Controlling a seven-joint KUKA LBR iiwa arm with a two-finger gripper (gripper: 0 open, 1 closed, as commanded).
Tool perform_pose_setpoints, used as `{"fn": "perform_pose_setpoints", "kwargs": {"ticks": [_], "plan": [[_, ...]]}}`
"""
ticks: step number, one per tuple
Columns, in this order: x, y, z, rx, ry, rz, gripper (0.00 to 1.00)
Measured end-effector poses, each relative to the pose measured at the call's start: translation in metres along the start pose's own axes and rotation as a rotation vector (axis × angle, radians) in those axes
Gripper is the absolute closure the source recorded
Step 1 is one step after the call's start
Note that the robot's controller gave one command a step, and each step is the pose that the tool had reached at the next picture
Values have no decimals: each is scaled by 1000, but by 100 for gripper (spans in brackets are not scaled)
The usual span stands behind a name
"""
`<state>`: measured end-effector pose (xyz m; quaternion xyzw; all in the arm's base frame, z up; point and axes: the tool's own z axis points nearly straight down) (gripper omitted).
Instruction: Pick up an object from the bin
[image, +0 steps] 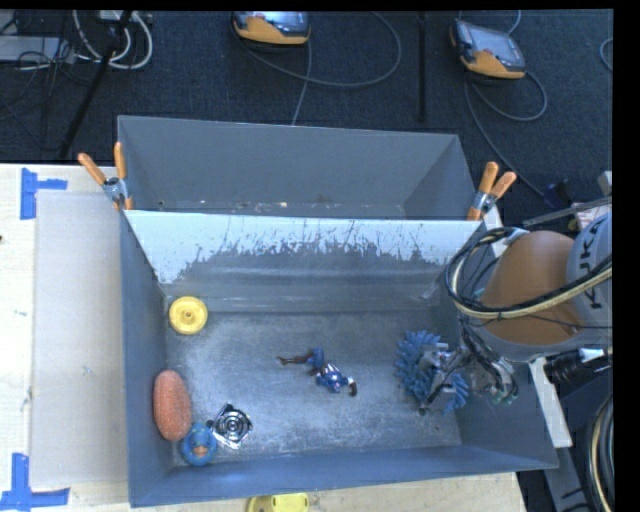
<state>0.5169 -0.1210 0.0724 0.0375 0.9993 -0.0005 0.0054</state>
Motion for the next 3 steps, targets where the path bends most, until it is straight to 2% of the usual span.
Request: {"fn": "perform_pose_setpoints", "kwargs": {"ticks": [2,3], "plan": [[5,-3,-6,-2,6,2,100],[15,-8,-40,1,7,-102,100]]}}
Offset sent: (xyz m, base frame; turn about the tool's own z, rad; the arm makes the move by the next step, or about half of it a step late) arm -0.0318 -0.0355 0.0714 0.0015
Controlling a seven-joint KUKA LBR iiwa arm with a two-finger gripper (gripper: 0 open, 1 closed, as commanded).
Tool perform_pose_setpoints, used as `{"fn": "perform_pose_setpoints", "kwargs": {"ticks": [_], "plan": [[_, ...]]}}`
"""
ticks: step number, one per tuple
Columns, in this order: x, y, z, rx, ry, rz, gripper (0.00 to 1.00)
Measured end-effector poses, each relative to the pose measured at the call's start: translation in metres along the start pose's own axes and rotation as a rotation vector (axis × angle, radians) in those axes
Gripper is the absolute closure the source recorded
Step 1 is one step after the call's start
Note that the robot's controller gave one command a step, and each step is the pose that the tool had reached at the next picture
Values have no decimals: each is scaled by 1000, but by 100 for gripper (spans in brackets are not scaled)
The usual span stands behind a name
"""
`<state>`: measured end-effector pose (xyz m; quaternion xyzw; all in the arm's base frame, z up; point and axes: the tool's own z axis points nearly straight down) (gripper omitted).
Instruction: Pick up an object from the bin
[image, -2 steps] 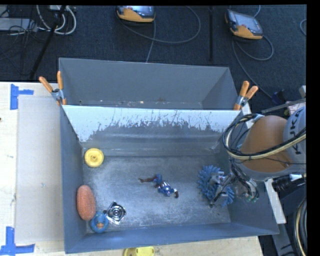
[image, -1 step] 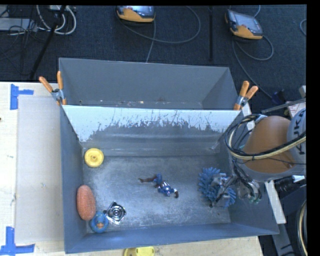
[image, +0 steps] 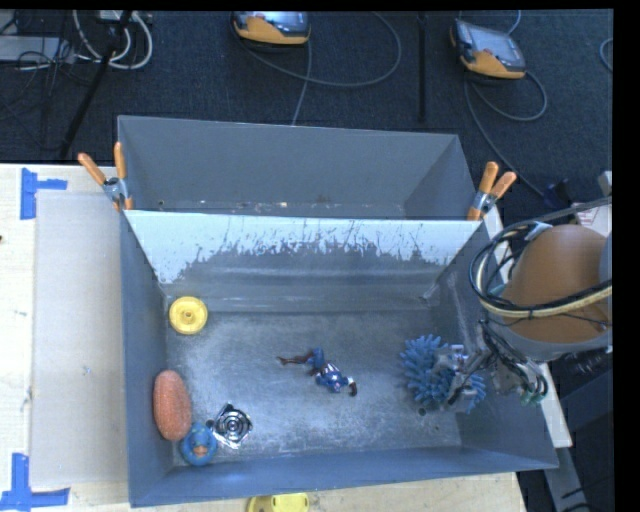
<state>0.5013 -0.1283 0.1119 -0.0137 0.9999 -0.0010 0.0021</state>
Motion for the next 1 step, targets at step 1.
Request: {"fn": "perform_pose_setpoints", "kwargs": {"ticks": [1], "plan": [[15,9,24,-3,5,-103,100]]}}
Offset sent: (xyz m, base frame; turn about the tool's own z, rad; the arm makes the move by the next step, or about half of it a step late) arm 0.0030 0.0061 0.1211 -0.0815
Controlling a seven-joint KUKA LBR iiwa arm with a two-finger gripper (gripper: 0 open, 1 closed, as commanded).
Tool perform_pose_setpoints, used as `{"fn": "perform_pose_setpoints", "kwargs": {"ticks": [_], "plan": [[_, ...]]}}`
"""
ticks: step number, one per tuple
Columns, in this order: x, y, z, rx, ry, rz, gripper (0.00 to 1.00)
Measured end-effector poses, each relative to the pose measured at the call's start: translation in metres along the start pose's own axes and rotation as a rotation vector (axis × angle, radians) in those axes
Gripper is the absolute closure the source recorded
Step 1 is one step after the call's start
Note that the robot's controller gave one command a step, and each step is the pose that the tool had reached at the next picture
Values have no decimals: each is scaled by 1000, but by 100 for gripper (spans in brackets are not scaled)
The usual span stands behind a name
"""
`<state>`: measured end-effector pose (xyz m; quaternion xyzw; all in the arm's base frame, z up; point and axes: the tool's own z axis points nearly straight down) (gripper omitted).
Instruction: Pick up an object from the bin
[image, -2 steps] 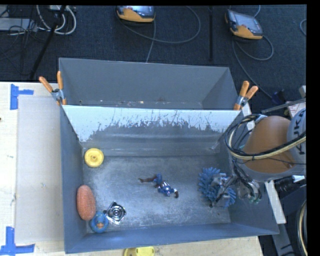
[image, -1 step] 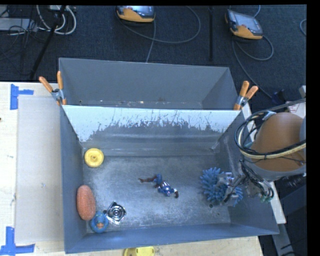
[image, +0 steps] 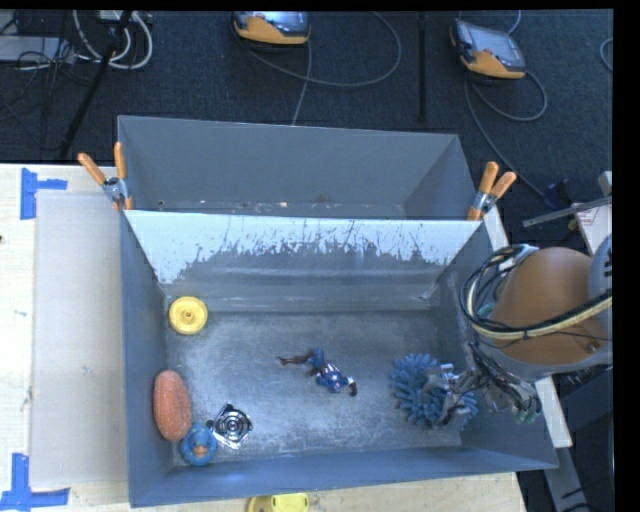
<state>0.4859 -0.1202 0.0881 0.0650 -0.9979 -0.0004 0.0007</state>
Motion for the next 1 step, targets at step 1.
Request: {"fn": "perform_pose_setpoints", "kwargs": {"ticks": [1], "plan": [[-19,-4,-145,1,-3,18,100]]}}
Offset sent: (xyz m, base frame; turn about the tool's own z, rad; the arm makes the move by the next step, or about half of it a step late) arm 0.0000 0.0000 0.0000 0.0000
